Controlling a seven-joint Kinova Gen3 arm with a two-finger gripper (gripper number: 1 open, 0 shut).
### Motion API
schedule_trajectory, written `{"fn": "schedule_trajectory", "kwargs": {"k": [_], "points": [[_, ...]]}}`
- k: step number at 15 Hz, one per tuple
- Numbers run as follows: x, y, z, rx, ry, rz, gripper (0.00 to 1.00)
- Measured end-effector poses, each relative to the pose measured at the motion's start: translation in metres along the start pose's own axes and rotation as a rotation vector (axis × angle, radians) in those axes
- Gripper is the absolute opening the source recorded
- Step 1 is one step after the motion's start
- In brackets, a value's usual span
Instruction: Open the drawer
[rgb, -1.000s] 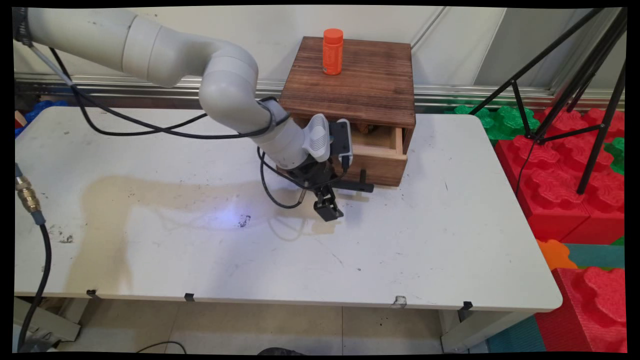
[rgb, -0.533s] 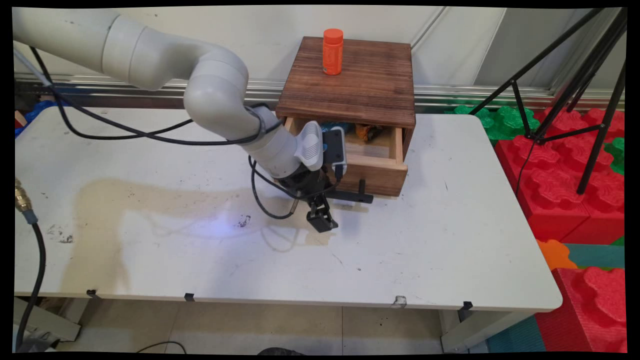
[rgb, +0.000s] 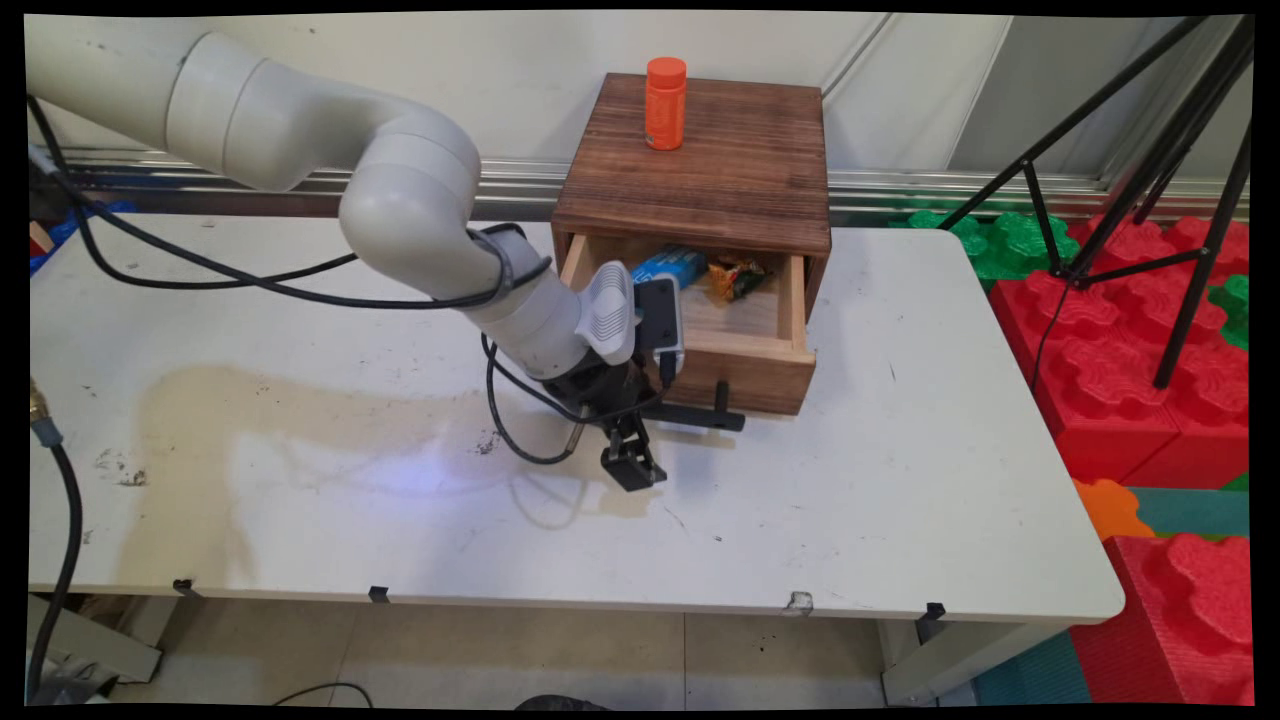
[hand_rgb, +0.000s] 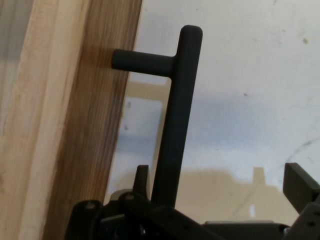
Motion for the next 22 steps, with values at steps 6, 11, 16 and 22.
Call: {"fn": "schedule_trajectory", "kwargs": {"k": [6, 11, 16, 22], "points": [[-0.001, 0.021, -0.006, -0.024, -0.003, -0.01, 1.0], [0.001, 0.037, -0.01, -0.044, -0.004, -0.018, 1.0], [0.002, 0.052, -0.014, -0.063, -0.008, -0.024, 1.0], [0.004, 0.069, -0.02, -0.085, -0.016, -0.03, 1.0]]}}
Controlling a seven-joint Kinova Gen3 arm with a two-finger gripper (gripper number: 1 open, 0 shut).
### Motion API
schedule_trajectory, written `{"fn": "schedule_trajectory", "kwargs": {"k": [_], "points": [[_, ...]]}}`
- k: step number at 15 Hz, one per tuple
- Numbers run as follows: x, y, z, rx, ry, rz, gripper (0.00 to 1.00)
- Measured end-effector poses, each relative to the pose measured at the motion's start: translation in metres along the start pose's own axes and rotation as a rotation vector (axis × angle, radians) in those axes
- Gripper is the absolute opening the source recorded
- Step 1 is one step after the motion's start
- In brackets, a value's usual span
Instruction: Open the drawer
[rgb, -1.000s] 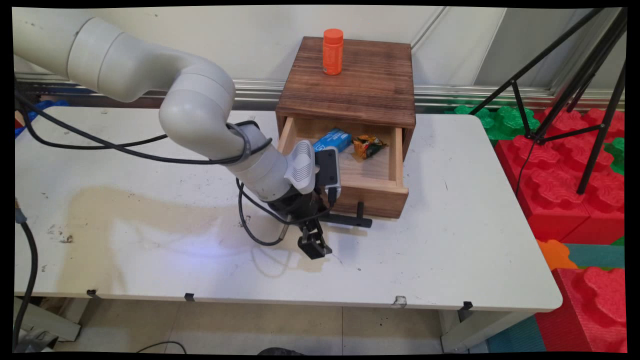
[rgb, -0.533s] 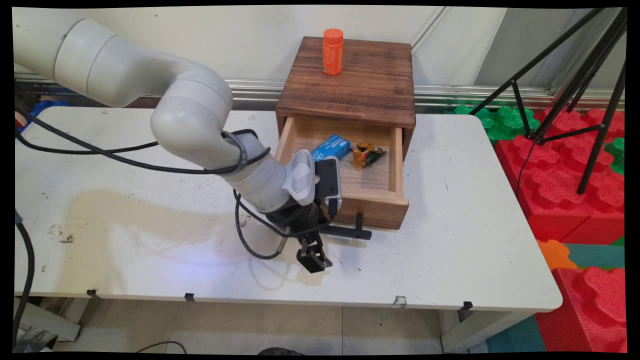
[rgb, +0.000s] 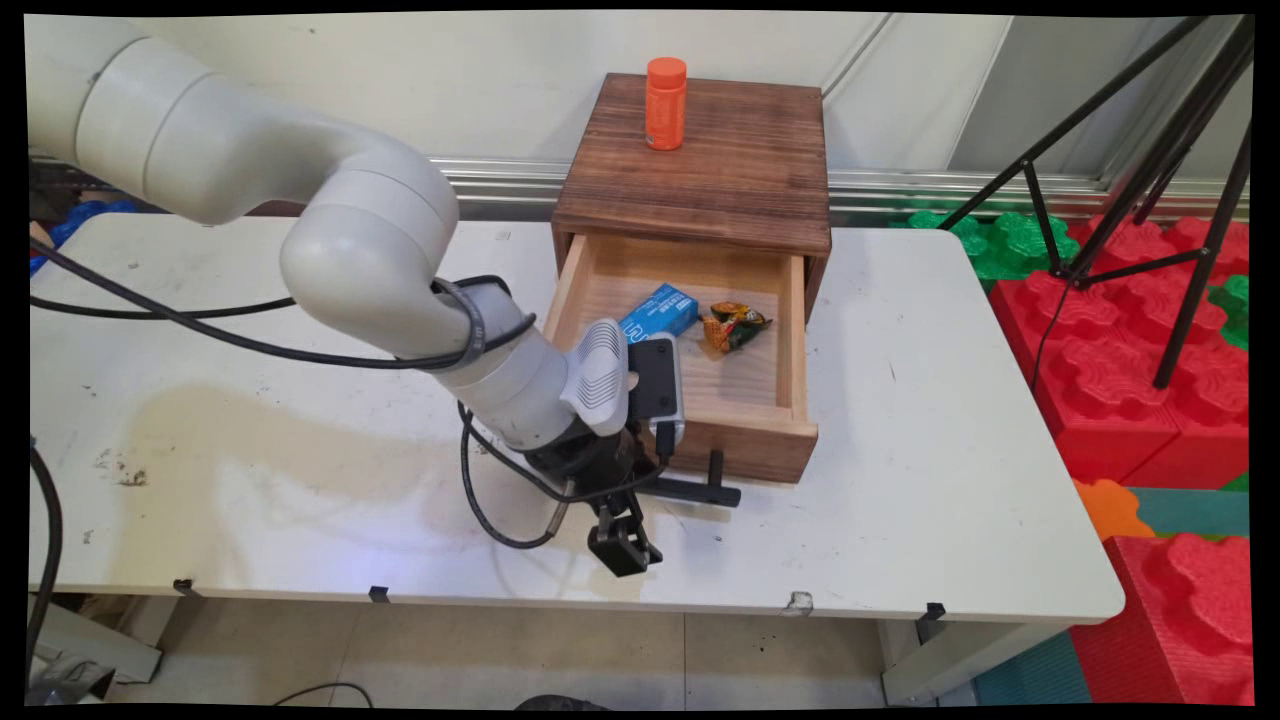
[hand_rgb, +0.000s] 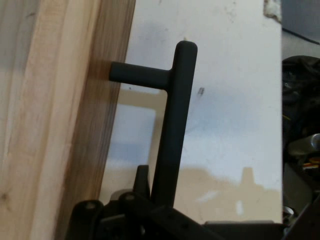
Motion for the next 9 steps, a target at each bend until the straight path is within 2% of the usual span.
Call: {"fn": "schedule_trajectory", "kwargs": {"k": [9], "points": [[0.0, 0.016, -0.006, -0.02, -0.008, -0.006, 1.0]]}}
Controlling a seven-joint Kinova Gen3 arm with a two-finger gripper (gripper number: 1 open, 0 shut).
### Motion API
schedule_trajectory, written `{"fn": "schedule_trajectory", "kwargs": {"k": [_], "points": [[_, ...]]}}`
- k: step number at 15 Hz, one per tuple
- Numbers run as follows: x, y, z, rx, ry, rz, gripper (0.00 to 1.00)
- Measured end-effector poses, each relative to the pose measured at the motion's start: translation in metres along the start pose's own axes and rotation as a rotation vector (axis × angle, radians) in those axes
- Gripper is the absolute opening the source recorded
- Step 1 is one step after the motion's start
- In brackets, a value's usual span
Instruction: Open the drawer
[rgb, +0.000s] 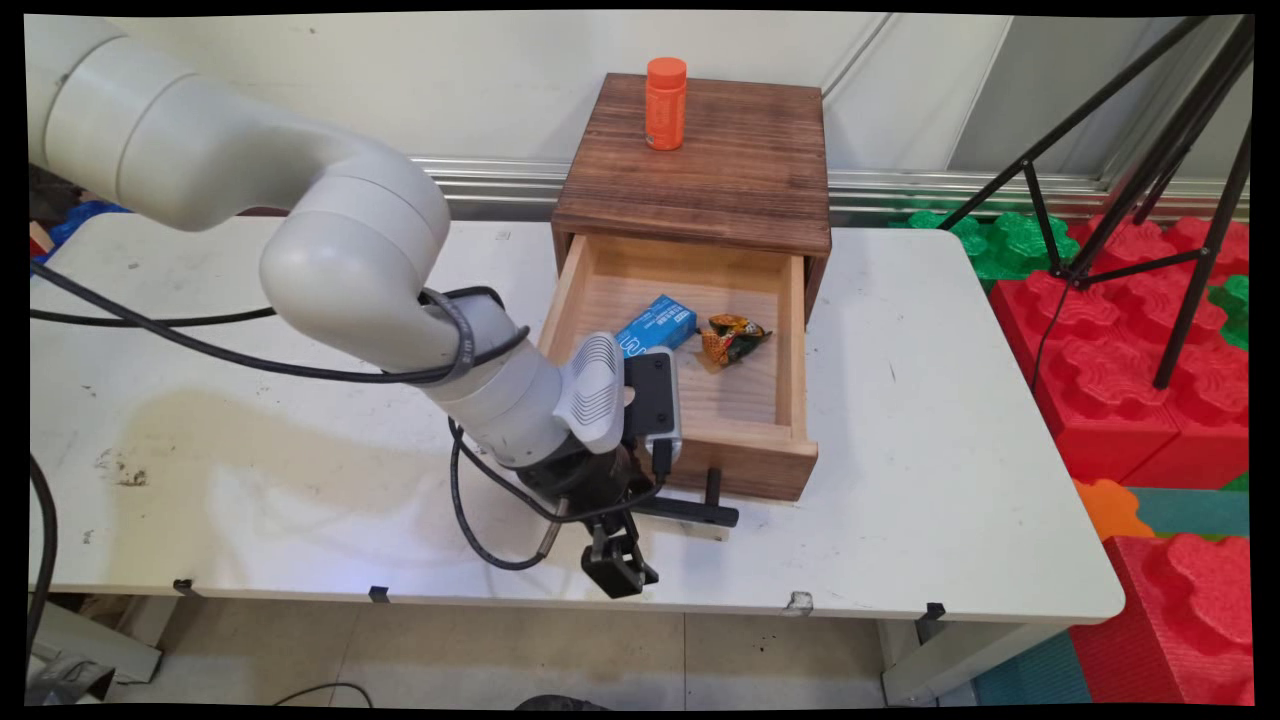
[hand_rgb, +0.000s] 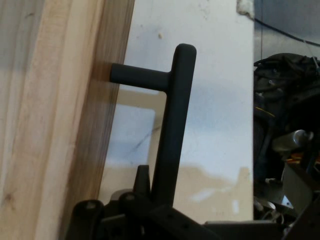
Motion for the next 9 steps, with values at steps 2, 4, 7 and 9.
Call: {"fn": "schedule_trajectory", "kwargs": {"k": [2, 4, 7, 9], "points": [[0.0, 0.004, -0.002, -0.005, -0.002, 0.0, 1.0], [0.0, 0.007, -0.003, -0.009, -0.004, -0.001, 1.0], [-0.001, 0.013, -0.007, -0.013, -0.007, -0.002, 1.0], [-0.001, 0.015, -0.008, -0.014, -0.008, -0.003, 1.0]]}}
